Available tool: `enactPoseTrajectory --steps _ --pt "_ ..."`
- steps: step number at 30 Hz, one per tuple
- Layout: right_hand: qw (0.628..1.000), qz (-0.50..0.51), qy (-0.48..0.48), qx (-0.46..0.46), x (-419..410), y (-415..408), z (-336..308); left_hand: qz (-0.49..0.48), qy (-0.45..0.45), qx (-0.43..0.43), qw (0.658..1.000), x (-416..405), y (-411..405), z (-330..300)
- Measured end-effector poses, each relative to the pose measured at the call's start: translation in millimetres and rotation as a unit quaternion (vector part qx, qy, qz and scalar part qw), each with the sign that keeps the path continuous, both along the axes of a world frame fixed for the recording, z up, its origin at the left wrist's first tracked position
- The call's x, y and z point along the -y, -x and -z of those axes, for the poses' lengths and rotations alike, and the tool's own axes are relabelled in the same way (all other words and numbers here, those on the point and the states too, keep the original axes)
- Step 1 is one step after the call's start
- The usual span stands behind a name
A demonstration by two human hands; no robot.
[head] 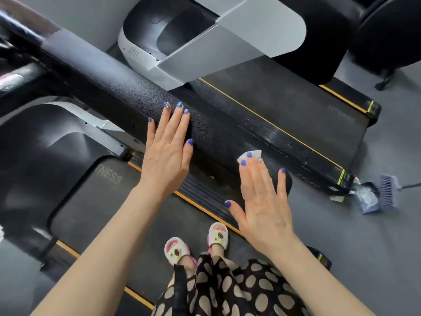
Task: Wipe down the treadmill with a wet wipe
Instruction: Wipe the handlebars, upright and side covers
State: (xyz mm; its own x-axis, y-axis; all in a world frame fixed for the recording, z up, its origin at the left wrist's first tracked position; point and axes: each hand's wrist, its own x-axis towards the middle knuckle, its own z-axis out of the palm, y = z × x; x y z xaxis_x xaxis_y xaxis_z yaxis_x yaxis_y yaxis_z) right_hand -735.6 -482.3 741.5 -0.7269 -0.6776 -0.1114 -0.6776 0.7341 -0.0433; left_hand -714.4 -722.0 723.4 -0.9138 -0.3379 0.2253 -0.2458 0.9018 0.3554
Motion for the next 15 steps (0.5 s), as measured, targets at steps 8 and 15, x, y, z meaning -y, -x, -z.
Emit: enactPoseTrajectory --steps 8,15 --pt "0.989 0.120 0.083 0.035 73 63 -14 0.015 0.011 0.019 1.000 4 0 -2" --pt "0.992 0.123 0.040 0.014 -5 -22 7 0.033 0.009 0.027 0.999 7 -1 -6"
